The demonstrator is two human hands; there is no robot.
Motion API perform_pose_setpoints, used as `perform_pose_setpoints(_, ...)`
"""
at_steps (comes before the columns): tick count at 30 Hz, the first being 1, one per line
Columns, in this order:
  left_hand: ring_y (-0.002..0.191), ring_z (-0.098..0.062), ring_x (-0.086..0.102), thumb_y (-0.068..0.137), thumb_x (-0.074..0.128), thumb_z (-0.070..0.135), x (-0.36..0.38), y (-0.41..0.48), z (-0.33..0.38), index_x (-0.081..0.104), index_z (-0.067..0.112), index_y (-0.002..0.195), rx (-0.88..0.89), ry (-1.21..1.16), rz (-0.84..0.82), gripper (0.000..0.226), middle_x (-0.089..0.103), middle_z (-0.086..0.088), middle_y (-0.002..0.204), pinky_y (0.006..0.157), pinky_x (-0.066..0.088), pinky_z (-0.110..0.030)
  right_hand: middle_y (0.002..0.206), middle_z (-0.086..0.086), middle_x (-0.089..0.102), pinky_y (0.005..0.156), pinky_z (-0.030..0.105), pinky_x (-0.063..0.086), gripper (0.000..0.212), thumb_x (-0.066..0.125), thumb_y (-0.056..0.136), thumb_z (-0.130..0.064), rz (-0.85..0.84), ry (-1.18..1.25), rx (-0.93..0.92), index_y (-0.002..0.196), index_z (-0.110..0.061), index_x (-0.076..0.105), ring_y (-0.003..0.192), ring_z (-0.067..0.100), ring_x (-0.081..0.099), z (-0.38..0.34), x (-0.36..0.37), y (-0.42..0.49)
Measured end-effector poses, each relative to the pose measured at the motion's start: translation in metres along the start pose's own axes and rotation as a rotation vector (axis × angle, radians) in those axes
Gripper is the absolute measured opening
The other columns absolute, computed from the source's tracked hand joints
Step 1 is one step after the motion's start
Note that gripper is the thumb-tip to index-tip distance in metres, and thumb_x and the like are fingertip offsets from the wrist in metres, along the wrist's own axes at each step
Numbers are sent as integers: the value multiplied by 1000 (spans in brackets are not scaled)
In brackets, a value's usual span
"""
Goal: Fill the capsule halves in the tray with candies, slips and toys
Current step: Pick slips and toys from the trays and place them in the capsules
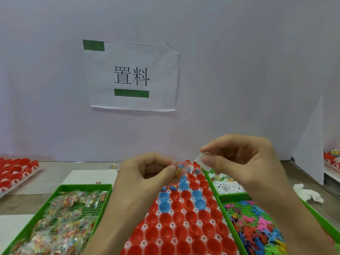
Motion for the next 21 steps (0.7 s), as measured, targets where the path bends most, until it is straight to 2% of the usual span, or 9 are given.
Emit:
perform_pose_setpoints(5, 70, -8, 75, 82, 76, 15, 12, -10, 23, 76, 36, 84, 59, -26, -18, 21, 77, 5, 73, 68, 55, -12, 80, -2, 74, 62, 20, 55, 15, 80, 72, -29, -87, -74, 50, 85, -35, 78, 69, 15, 71, -2, 7, -4)
perform_pose_setpoints(8, 74, -9, 76, 77, 73, 34, 22, -13, 27, 79, 31, 83, 54, -72, -98, 9, 78, 5, 77, 71, 56, -13, 79, -3, 72, 63, 23, 57, 15, 83, 74, -28, -76, -136, 63, 86, -36, 77, 69, 18, 71, 2, 9, -5)
perform_pose_setpoints(11, 77, -10, 76, 71, 68, 42, 26, -14, 27, 79, 27, 85, 55, -89, -134, 24, 78, 4, 80, 73, 56, -14, 78, -4, 70, 67, 28, 60, 19, 84, 78, -22, -83, -172, 77, 88, -36, 75, 72, 18, 73, 6, 10, -6)
perform_pose_setpoints(13, 79, -9, 76, 71, 71, 43, 28, -15, 28, 79, 27, 86, 60, -83, -150, 24, 79, 5, 82, 74, 55, -13, 78, -4, 69, 69, 30, 61, 17, 83, 77, -29, -87, -153, 78, 89, -36, 75, 72, 19, 73, 6, 10, -8)
perform_pose_setpoints(18, 75, -10, 76, 68, 76, 40, 29, -15, 25, 79, 29, 84, 41, -95, -161, 20, 78, 3, 79, 70, 55, -12, 81, -4, 67, 65, 23, 57, 24, 81, 75, -38, -134, -159, 55, 98, -39, 73, 69, 17, 70, 2, 9, -9)
perform_pose_setpoints(21, 72, -12, 76, 67, 74, 36, 24, -14, 21, 79, 31, 81, 9, -129, -114, 16, 78, 1, 77, 67, 55, -13, 80, -6, 71, 66, 21, 56, 13, 76, 80, -38, -134, -170, 106, 92, -36, 75, 68, 14, 69, 9, -11, -9)
Point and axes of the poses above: each hand's wrist, its own y-axis towards the middle knuckle, its own x-axis out of the palm, z = x × y, the point moved 9 cm from there along y, towards the middle knuckle
